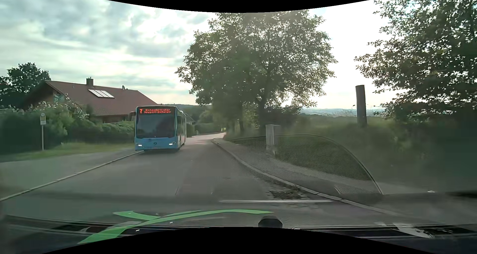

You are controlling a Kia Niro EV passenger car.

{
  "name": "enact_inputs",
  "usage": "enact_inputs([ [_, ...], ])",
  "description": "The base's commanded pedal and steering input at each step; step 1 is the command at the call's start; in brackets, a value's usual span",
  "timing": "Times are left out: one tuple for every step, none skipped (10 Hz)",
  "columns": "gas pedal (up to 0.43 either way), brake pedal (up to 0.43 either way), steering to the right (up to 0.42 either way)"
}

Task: Follow the waypoints while adhering to traffic rules and regulations

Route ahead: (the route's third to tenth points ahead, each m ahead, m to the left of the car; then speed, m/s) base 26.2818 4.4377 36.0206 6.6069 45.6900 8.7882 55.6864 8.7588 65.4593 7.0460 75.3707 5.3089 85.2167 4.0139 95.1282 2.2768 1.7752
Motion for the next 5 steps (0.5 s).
enact_inputs([
  [0.000, 0.244, -0.148],
  [0.000, 0.244, -0.148],
  [0.000, 0.244, -0.148],
  [0.000, 0.213, -0.147],
  [0.000, 0.195, -0.147],
])
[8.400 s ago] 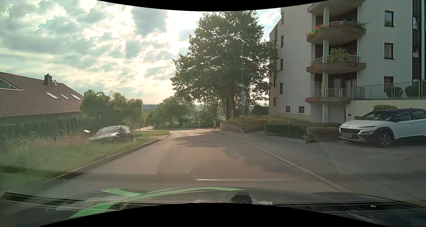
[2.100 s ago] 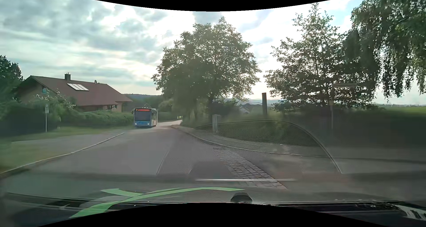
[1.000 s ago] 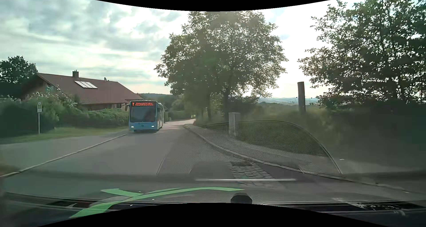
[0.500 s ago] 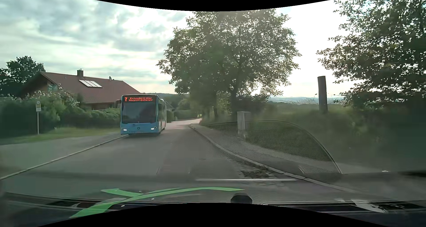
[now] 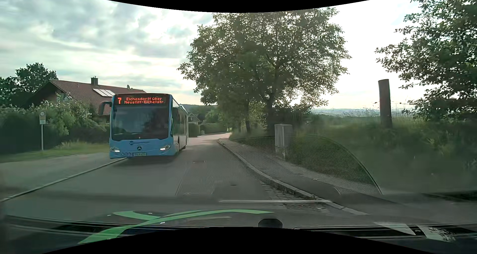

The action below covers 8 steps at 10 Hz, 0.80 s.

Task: Follow the waypoints while adhering to traffic rules and regulations

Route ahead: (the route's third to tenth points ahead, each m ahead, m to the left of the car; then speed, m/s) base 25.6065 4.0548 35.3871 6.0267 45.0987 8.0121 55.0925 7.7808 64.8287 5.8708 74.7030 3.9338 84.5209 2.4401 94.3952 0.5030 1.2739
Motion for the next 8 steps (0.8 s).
enact_inputs([
  [0.000, 0.189, -0.147],
  [0.000, 0.183, -0.148],
  [0.000, 0.183, -0.149],
  [0.000, 0.177, -0.152],
  [0.000, 0.171, -0.156],
  [0.000, 0.165, -0.161],
  [0.000, 0.165, -0.166],
  [0.000, 0.146, -0.169],
])
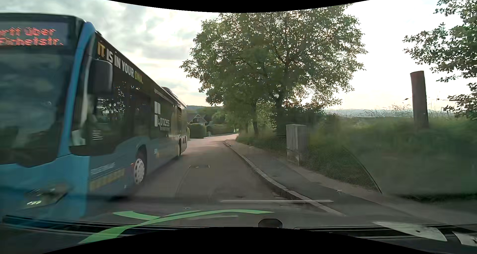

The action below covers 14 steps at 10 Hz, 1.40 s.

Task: Follow the waypoints while adhering to traffic rules and regulations

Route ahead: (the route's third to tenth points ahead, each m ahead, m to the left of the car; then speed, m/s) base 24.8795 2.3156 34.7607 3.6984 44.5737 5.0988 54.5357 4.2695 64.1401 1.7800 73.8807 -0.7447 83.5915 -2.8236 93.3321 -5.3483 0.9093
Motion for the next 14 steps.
enact_inputs([
  [0.000, 0.037, -0.173],
  [0.000, 0.000, -0.177],
  [0.000, 0.000, -0.182],
  [0.000, 0.000, -0.185],
  [0.000, 0.000, -0.185],
  [0.000, 0.000, -0.185],
  [0.000, 0.000, -0.185],
  [0.000, 0.000, -0.186],
  [0.000, 0.000, -0.189],
  [0.000, 0.000, -0.197],
  [0.000, 0.000, -0.205],
  [0.000, 0.000, -0.208],
  [0.000, 0.000, -0.210],
  [0.000, 0.000, -0.220],
])
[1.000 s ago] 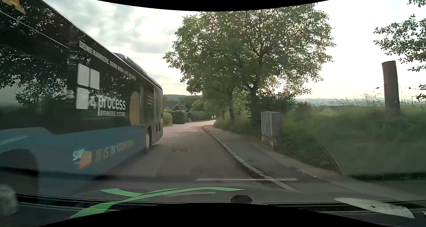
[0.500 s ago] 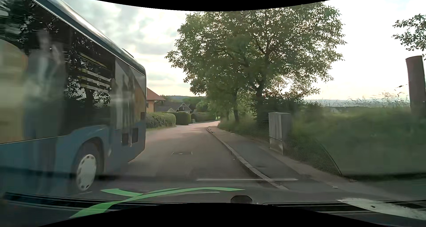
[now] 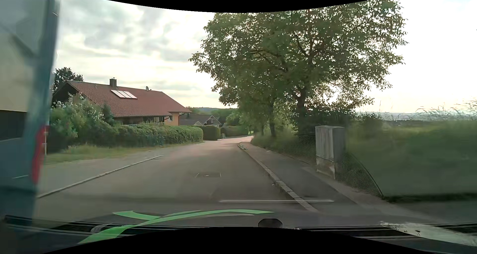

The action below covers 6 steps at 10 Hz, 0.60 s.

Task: Follow the waypoints while adhering to traffic rules and regulations

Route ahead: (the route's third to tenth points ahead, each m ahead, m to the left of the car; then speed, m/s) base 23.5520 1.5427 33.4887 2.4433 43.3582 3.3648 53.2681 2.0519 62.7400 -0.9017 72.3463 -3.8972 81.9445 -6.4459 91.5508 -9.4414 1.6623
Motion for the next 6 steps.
enact_inputs([
  [0.000, 0.000, -0.237],
  [0.000, 0.000, -0.249],
  [0.000, 0.000, -0.257],
  [0.000, 0.000, -0.260],
  [0.000, 0.000, -0.273],
  [0.000, 0.000, -0.287],
])
